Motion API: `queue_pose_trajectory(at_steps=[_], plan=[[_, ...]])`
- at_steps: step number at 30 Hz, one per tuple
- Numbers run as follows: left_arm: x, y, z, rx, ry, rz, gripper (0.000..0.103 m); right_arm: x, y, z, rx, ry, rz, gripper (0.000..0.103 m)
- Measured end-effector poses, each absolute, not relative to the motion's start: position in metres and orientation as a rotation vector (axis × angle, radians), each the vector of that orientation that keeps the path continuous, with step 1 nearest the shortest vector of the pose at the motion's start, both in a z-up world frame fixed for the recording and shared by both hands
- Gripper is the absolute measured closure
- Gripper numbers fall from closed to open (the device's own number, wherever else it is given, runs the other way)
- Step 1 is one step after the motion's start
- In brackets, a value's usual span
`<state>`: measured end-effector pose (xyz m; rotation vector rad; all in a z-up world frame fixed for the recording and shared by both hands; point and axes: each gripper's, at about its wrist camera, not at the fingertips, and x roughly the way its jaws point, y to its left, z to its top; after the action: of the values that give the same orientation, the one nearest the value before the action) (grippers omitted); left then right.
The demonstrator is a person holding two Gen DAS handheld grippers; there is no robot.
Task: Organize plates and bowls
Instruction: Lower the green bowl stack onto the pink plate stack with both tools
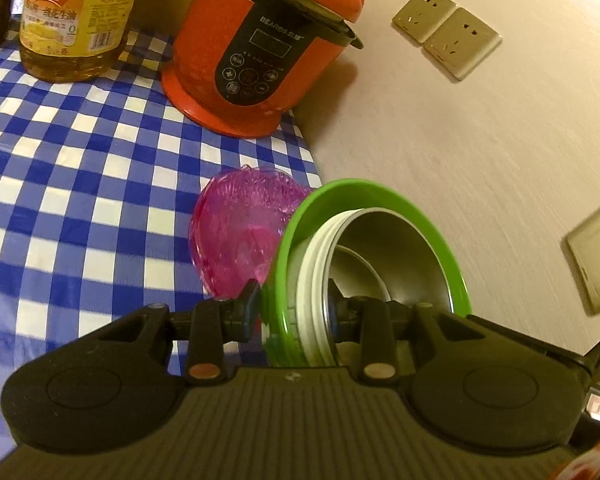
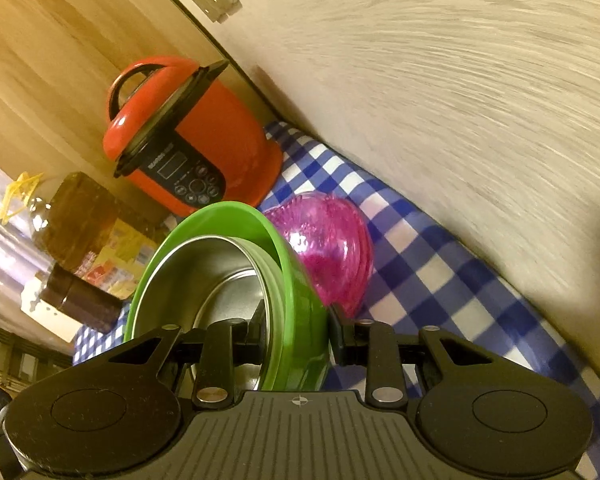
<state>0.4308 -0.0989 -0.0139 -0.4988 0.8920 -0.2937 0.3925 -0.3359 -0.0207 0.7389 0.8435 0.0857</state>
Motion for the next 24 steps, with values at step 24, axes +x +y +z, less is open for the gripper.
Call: queue_pose_trajectory(at_steps=[24], plan=[[0.512,-0.097,-0.054,-0.555,0.939,-0.274,0.074,0.480,-0.334,-0.062,0.704,0.894,0.083,0.073]])
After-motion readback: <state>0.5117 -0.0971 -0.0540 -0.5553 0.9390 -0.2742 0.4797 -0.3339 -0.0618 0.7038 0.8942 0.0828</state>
